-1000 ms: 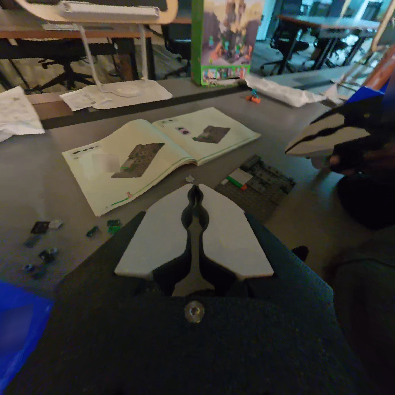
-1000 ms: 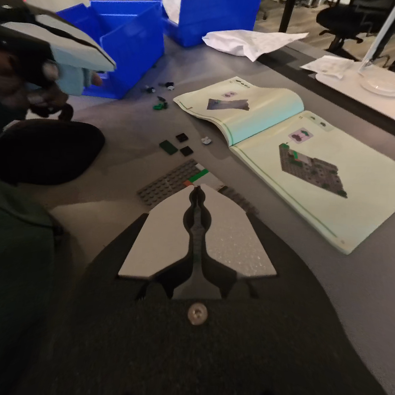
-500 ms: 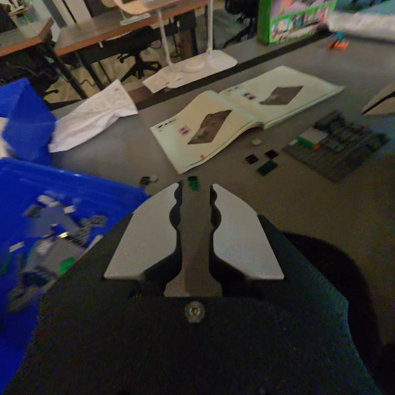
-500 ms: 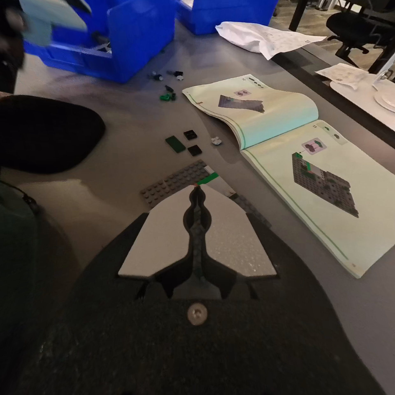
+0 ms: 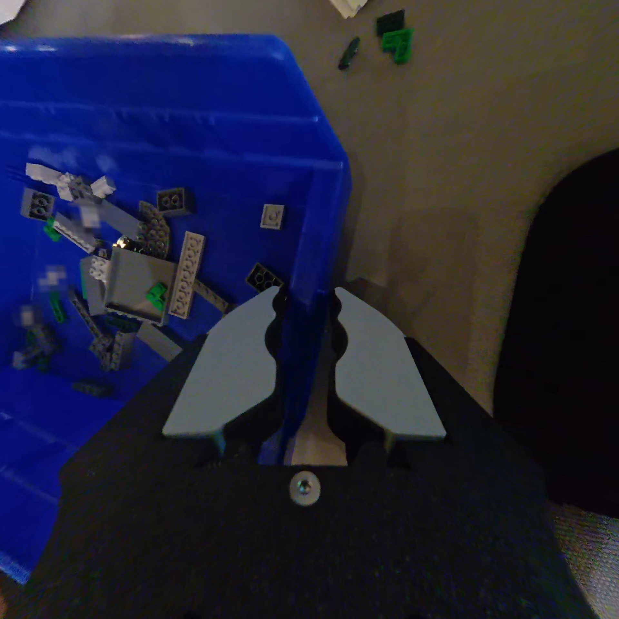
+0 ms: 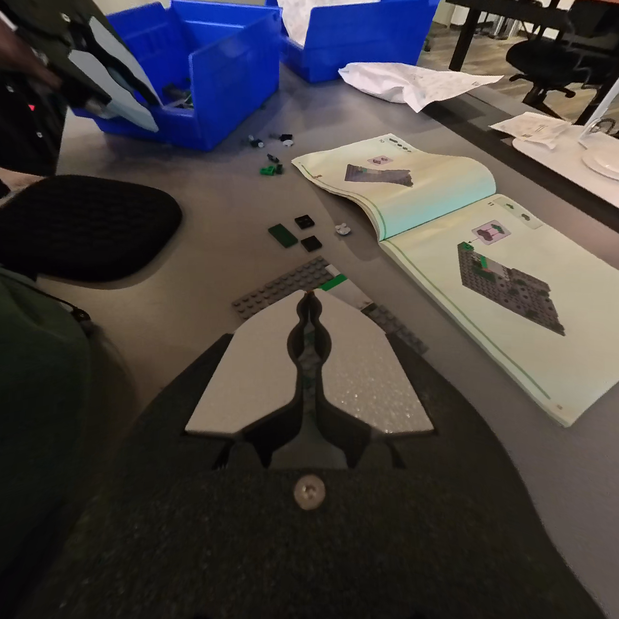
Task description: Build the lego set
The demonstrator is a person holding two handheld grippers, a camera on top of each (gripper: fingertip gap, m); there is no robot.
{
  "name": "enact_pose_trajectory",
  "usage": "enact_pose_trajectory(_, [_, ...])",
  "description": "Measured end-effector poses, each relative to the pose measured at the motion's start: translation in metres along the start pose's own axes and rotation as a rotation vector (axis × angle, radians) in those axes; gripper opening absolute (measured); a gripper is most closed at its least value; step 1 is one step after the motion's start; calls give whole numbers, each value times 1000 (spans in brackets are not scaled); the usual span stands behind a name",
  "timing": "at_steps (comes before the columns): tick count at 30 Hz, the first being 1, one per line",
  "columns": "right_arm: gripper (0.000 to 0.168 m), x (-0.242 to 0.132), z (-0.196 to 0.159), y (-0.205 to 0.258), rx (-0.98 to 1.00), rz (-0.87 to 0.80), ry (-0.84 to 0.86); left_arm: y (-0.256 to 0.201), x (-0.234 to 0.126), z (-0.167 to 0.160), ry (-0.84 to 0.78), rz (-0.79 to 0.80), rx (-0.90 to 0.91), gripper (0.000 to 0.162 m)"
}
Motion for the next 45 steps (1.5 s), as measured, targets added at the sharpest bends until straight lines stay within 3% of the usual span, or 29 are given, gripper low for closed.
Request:
enact_pose_trajectory(11, [0,1,6,7,-19,4,-17,58,14,-17,-40,75,81,26])
enact_pose_trajectory(17, [0,2,10,12,-23,3,-19,57,4,-16,-92,134,53,30])
enact_pose_trajectory(20, [0,1,7,12,-16,10,-24,30,-17,2,-239,86,18,28])
enact_pose_trajectory(24, [0,2,5,10,-19,38,-24,-14,-18,33,-361,-8,7,23])
enact_pose_trajectory(29, [1,-1,2,8,-25,20,-36,-71,-2,88,-576,-263,-2,0])
enact_pose_trajectory(36, [20,-18,5,-3,-48,-75,-33,-115,2,161,-664,-397,147,0])
enact_pose_trajectory(40, [39,-11,8,-7,-72,-104,42,-132,5,187,-694,-429,57,0])
enact_pose_trajectory(45, [24,5,12,-7,-110,-75,55,-150,23,188,-646,-441,9,2])
Point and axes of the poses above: each gripper's, where its closed fingertips meet, x out along the fingers, z out of its top, y = z × x across the jaws, the point moved 10 cm from there along -x, back along the fingers, and after that the axes turned 14 degrees about y, right-handed, at the moved point
